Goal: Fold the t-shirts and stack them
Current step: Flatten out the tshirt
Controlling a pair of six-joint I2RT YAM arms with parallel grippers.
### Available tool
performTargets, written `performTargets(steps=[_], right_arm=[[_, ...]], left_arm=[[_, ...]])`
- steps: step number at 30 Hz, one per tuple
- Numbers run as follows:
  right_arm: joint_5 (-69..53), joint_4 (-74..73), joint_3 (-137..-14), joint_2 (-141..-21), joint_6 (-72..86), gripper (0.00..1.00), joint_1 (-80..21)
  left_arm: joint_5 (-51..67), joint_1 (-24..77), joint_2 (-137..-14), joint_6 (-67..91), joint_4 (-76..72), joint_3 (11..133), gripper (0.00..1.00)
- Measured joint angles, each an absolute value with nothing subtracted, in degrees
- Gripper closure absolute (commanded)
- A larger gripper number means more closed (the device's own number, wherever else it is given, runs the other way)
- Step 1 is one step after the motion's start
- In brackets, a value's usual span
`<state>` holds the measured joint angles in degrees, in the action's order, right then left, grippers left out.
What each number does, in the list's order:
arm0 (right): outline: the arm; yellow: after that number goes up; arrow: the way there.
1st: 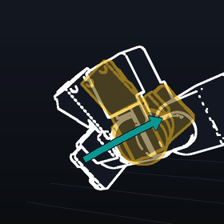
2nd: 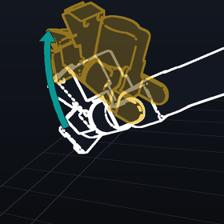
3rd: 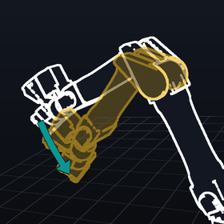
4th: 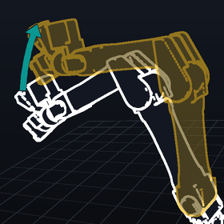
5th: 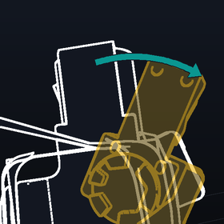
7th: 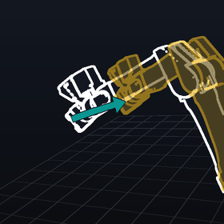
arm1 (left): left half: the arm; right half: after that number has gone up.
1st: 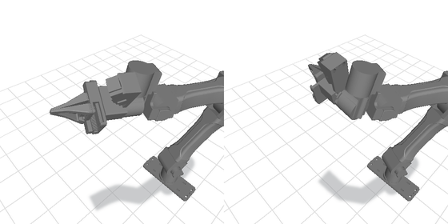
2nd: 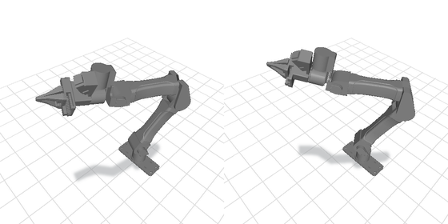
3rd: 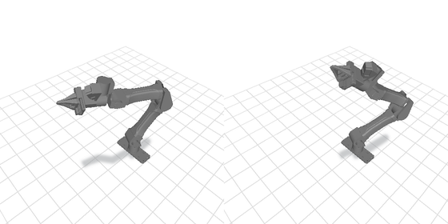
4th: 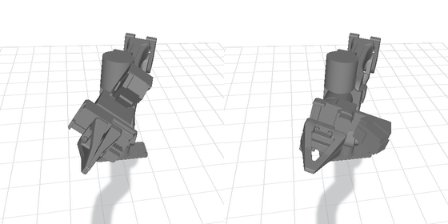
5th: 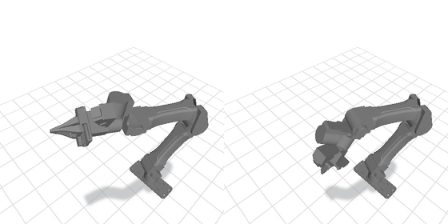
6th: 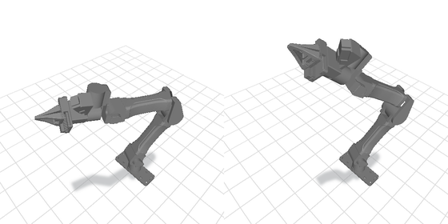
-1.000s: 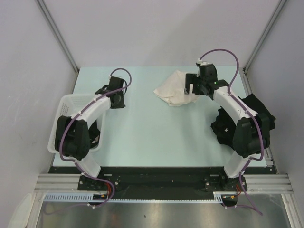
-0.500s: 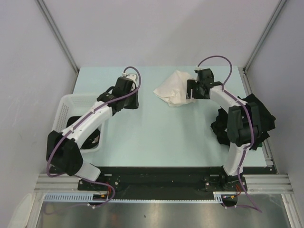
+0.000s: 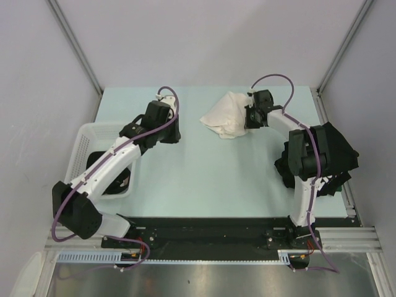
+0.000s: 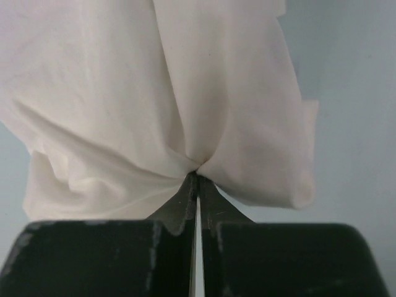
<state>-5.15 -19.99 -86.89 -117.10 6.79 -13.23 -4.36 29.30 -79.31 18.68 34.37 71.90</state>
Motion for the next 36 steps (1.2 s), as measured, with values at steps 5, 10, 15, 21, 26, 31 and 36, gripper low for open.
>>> performTargets(steps=[5, 10, 15, 21, 26, 31, 36], right_arm=[[-8.8, -21.2, -92.6, -118.5, 7.1, 1.0, -14.4], [-10.4, -26.1, -109.6, -118.5, 6.9, 1.0, -19.4], [-11.5, -33.1, -135.6, -119.1, 6.2, 1.0, -24.9], [-14.5, -33.8, -141.0, -108.7, 8.6, 1.0, -24.6], [-18.6, -35.0, -136.7, -99.9, 13.2, 1.0, -21.1], [-19.8, -37.3, -134.0, -94.1, 15.5, 1.0, -21.8], [-14.7, -41.1, -126.8, -86.8, 15.0, 0.68, -21.4]], left_arm=[[-4.5, 29.4, -79.3, 19.1, 35.2, 71.7, 0.69], [-4.5, 29.5, -79.2, 19.7, 35.2, 69.8, 0.7], [-4.3, 29.6, -79.3, 20.7, 34.8, 67.6, 0.7], [-4.3, 30.0, -79.4, 21.5, 33.6, 66.9, 0.7], [-4.2, 30.3, -79.8, 21.6, 32.3, 66.8, 0.71], [-4.3, 30.3, -81.5, 21.6, 31.8, 66.7, 0.71], [-4.2, 30.3, -83.4, 21.6, 31.5, 66.8, 0.71]])
